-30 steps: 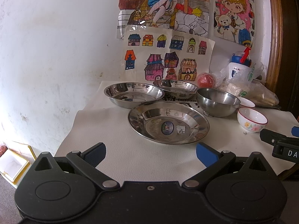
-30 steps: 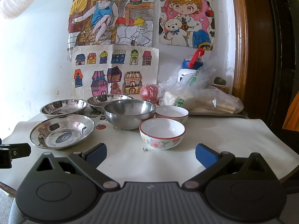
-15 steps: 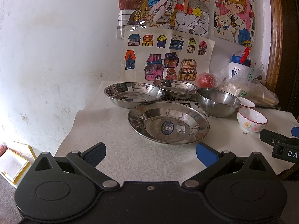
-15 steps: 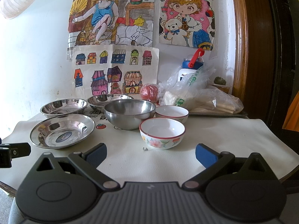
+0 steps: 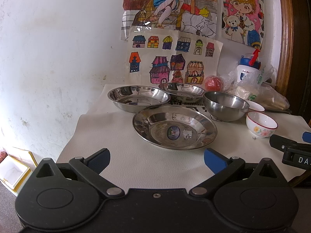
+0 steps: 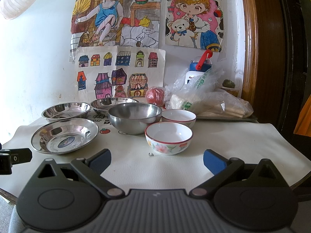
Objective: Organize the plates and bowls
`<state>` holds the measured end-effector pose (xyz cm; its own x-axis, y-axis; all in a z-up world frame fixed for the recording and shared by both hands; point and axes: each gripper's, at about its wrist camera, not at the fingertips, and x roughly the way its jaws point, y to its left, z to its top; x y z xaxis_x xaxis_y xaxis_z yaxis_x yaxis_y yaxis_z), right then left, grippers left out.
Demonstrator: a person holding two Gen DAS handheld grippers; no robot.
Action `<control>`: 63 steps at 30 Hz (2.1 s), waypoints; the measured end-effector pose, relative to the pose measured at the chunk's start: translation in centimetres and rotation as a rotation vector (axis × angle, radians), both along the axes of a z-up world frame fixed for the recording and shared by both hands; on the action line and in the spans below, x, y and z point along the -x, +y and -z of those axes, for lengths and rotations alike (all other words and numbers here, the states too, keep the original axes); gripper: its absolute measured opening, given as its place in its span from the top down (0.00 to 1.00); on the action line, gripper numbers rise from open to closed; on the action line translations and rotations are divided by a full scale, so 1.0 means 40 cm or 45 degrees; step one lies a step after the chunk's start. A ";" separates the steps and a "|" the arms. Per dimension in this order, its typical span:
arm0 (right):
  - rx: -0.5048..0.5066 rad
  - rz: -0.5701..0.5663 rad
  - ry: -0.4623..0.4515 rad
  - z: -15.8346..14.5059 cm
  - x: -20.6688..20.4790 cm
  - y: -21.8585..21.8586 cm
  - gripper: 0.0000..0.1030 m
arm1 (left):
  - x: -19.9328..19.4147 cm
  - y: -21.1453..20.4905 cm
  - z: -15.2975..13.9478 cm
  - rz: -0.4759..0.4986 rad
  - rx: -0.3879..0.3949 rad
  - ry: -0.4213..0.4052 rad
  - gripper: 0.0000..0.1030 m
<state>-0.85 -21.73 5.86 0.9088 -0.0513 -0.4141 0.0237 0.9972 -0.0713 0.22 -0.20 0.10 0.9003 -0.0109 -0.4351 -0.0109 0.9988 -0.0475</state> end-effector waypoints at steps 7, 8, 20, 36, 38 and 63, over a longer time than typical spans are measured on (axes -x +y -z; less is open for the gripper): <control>0.000 -0.001 0.001 -0.001 -0.001 0.002 0.00 | 0.001 0.000 0.000 0.001 0.000 0.001 0.01; 0.001 -0.001 0.001 -0.001 -0.001 0.002 0.00 | 0.001 0.001 0.000 0.000 0.001 0.000 0.01; 0.001 -0.001 0.001 -0.001 -0.002 0.003 0.00 | 0.001 0.001 0.000 0.000 0.000 0.000 0.01; 0.074 -0.082 -0.040 -0.020 -0.007 -0.002 0.00 | 0.000 0.014 -0.033 0.009 -0.010 -0.057 0.01; 0.086 -0.118 -0.043 -0.034 -0.014 0.006 0.00 | -0.009 0.026 -0.045 0.018 -0.015 -0.063 0.01; 0.154 -0.541 0.126 -0.169 -0.378 0.019 0.00 | -0.434 0.107 -0.222 0.287 -0.121 0.000 0.01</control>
